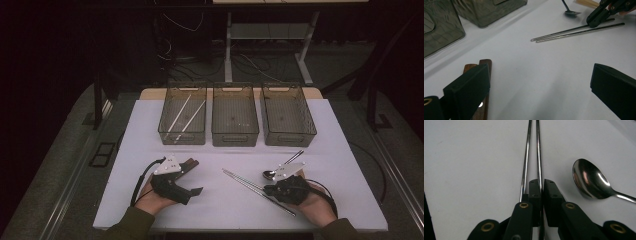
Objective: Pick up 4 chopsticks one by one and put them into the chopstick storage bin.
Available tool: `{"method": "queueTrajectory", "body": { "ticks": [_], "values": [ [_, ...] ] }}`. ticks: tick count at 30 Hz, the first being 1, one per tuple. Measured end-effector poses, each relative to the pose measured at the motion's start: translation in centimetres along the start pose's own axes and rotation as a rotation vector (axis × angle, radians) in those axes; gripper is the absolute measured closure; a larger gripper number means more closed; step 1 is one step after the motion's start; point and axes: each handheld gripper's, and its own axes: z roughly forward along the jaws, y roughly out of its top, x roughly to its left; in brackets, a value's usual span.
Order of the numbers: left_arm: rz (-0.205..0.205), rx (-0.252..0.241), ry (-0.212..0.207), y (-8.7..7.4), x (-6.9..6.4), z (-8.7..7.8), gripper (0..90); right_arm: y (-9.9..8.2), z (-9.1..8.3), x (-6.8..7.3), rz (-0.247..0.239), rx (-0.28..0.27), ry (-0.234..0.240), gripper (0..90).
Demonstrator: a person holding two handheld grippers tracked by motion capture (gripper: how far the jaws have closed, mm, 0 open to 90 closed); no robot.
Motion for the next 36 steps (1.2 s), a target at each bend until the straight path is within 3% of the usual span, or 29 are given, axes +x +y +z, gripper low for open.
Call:
{"method": "queueTrajectory", "body": {
  "ticks": [21, 36],
  "values": [
    [-0.003, -0.001, -0.010, 0.0, 0.0, 0.0, 1.9, 0.2, -0.6, -0.4, 0.025, -0.009, 0.025, 85.3],
    [-0.002, -0.002, -0.013, 0.1, 0.0, 0.0, 1.9, 0.6, -3.2, -1.0, 0.038, -0.114, 0.051, 85.3]
  ]
}}
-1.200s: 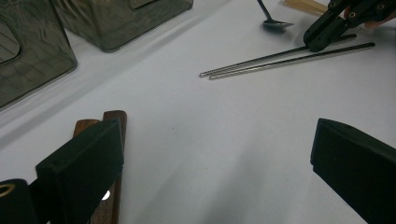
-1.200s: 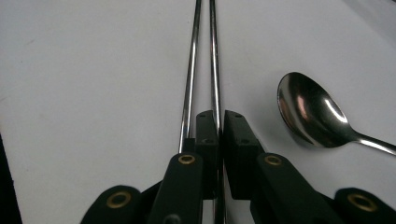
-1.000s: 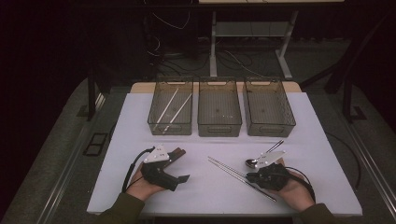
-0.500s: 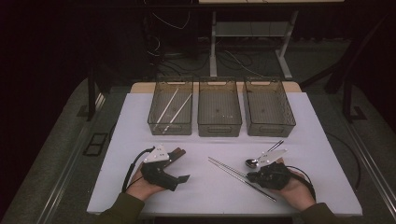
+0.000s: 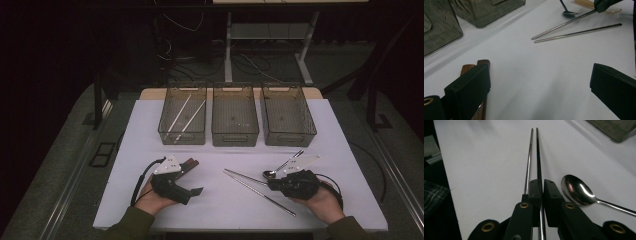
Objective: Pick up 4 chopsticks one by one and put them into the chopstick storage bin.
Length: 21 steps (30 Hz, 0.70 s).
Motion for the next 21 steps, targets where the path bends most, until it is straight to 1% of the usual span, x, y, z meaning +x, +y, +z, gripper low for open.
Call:
{"method": "queueTrajectory", "body": {
  "ticks": [5, 8, 10, 14, 21],
  "values": [
    [0.003, -0.002, -0.001, 0.0, 0.0, 0.0, 1.9, 0.2, -1.0, -0.3, 0.012, -0.048, 0.008, 85.3],
    [0.001, -0.005, -0.001, 0.0, 0.0, 0.0, 1.9, 0.3, -1.3, -0.4, 0.019, -0.068, 0.010, 85.3],
    [0.005, -0.005, -0.002, 0.0, 0.0, 0.0, 1.9, 0.3, -1.4, -0.4, 0.024, -0.076, 0.018, 85.3],
    [0.006, -0.004, -0.004, 0.0, 0.0, 0.0, 1.8, 0.6, -1.7, -0.5, 0.028, -0.095, 0.018, 85.3],
    [0.003, -0.005, -0.004, 0.0, 0.0, 0.0, 1.8, 1.4, -2.1, -1.0, 0.036, -0.133, 0.031, 85.3]
  ]
}}
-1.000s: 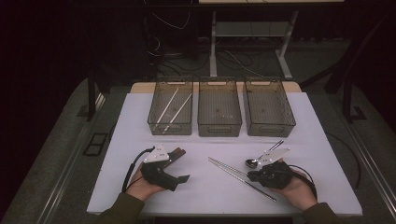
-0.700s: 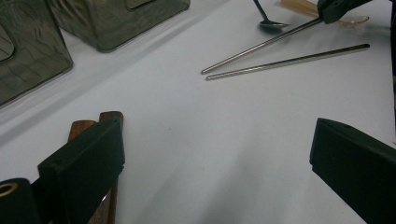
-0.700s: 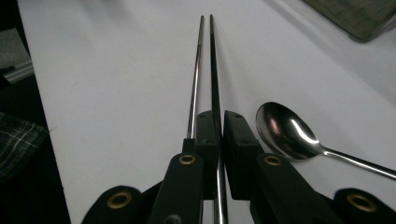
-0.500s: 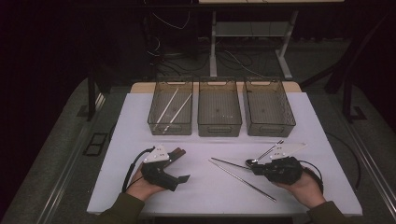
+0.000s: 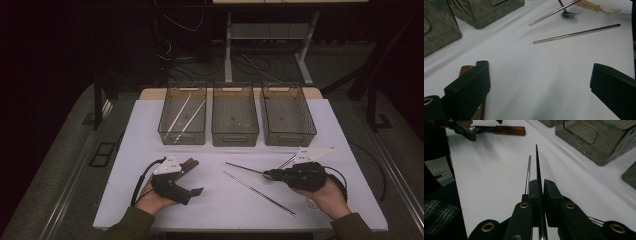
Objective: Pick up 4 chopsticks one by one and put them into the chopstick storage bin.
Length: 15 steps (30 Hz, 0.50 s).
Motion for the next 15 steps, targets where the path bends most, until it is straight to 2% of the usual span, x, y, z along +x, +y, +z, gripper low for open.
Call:
{"method": "queueTrajectory", "body": {
  "ticks": [15],
  "values": [
    [-0.008, -0.008, -0.002, 0.0, 0.0, 0.0, 1.8, 3.2, 0.0, -0.7, -0.006, -0.062, 0.010, 85.2]
  ]
}}
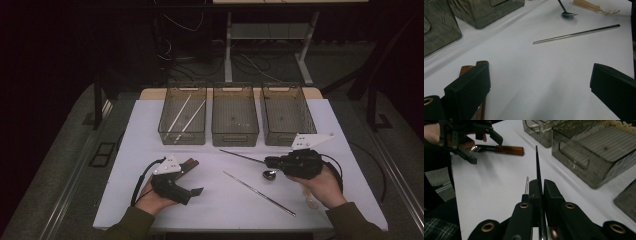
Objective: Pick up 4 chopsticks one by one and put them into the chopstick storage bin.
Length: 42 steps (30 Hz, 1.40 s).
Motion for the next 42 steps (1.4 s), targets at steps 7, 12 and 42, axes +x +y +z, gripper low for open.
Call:
{"method": "queueTrajectory", "body": {
  "ticks": [7, 12, 42],
  "values": [
    [0.003, -0.002, -0.001, 0.0, 0.1, 0.0, 1.8, 1.8, 0.2, -0.4, -0.007, -0.034, -0.005, 85.3],
    [0.005, -0.002, 0.001, 0.0, 0.0, 0.0, 1.8, 3.4, 0.6, -0.7, -0.003, -0.054, -0.008, 85.3],
    [0.000, 0.002, 0.027, -0.1, -0.1, 0.2, 0.0, 12.7, 9.4, -4.1, 0.072, -0.052, -0.096, 85.2]
  ]
}}
